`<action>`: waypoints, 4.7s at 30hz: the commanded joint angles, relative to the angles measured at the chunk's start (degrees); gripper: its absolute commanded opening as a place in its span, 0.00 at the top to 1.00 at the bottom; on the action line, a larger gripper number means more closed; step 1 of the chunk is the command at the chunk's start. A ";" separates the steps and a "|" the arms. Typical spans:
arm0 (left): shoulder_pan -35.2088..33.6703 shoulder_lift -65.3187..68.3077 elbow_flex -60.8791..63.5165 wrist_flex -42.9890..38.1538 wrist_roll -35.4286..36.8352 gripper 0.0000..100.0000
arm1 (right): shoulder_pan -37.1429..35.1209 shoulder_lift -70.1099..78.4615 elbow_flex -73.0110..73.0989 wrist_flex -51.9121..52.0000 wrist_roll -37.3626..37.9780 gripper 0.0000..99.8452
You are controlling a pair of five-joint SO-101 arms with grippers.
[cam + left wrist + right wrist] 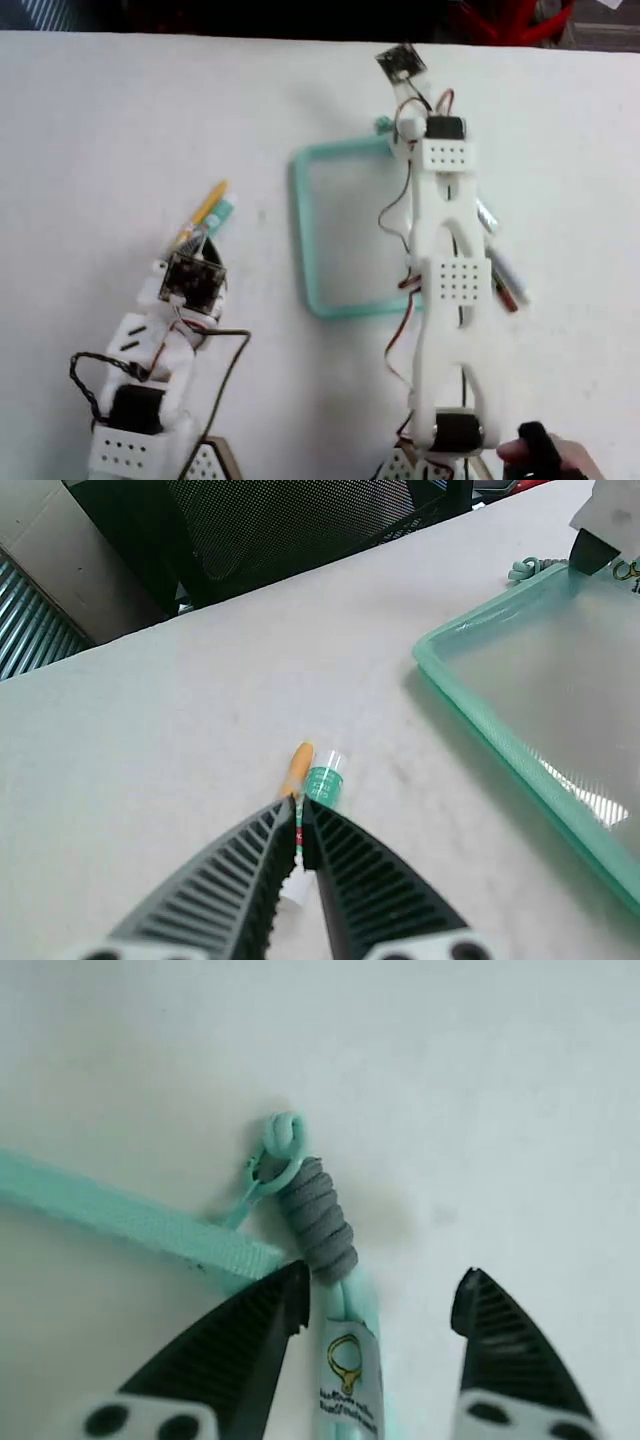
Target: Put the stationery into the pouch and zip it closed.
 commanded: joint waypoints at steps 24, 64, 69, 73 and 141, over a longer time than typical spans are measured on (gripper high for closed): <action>0.92 -0.31 -0.26 0.09 -0.70 0.97 | -2.07 2.42 -16.62 12.70 18.73 0.98; 9.01 -0.31 -17.23 14.42 6.59 0.79 | -19.38 -103.16 58.90 29.76 9.41 0.98; 12.09 -0.22 -21.80 14.51 9.76 0.75 | -25.36 -108.79 66.73 27.56 3.69 0.98; 18.86 -0.22 -26.90 17.76 10.02 0.75 | -27.21 -109.23 67.16 25.71 -7.21 0.98; 10.59 -0.48 -10.20 -3.52 14.24 0.83 | -35.47 -119.08 75.87 22.11 -10.02 0.98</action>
